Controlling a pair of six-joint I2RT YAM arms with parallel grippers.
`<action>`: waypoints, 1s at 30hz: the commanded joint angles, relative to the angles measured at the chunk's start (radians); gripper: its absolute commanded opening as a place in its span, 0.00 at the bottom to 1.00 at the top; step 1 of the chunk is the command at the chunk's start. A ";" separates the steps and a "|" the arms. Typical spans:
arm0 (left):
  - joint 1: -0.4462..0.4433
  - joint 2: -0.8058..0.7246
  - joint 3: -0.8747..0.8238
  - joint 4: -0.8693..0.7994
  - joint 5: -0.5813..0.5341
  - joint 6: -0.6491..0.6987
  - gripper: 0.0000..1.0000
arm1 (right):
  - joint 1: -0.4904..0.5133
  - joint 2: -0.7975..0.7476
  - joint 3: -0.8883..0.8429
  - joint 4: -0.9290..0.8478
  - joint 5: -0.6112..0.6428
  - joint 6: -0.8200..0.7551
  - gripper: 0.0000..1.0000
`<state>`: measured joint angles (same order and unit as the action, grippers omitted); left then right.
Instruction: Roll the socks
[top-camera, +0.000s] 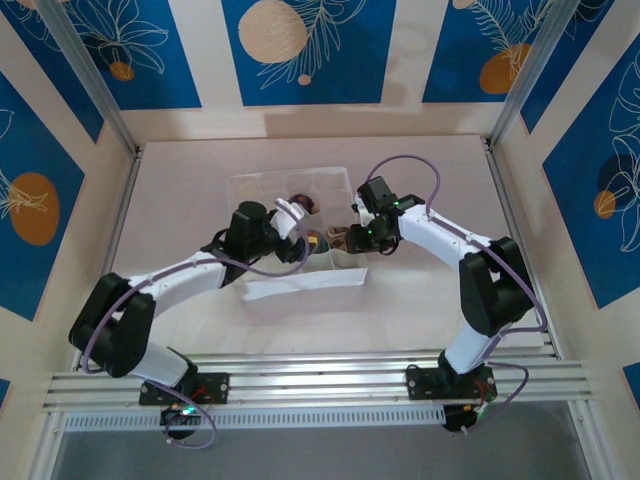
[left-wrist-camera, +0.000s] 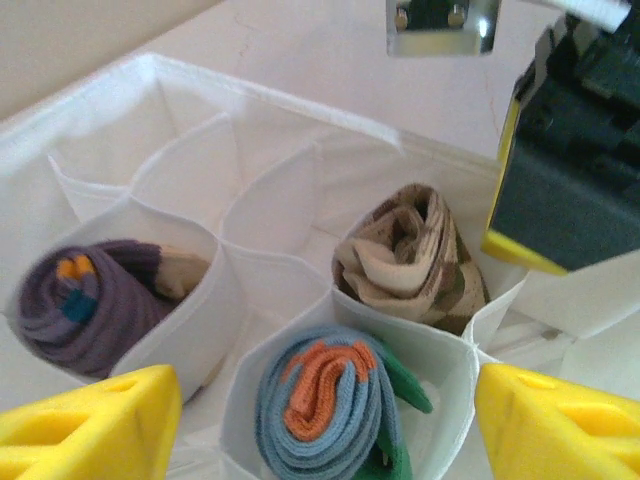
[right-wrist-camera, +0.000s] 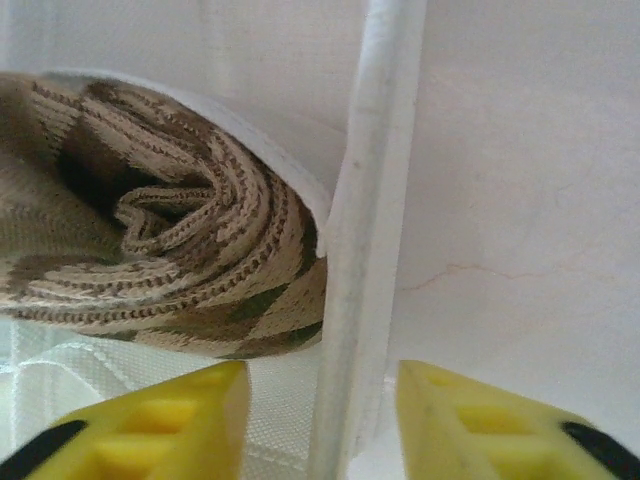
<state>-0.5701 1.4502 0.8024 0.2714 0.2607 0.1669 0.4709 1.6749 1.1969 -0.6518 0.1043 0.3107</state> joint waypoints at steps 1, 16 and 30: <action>0.028 -0.064 0.067 -0.102 0.002 0.024 0.77 | -0.002 -0.064 0.048 -0.017 -0.013 -0.014 0.52; 0.230 -0.362 -0.010 -0.270 -0.196 -0.012 0.87 | -0.122 -0.424 -0.141 0.121 0.156 -0.060 0.66; 0.458 -0.587 -0.388 -0.160 -0.629 -0.222 1.00 | -0.474 -0.698 -0.648 0.589 0.108 -0.157 0.79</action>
<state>-0.1257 0.8707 0.4557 0.0437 -0.2726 -0.0082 -0.0010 0.9981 0.6273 -0.2512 0.2287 0.2501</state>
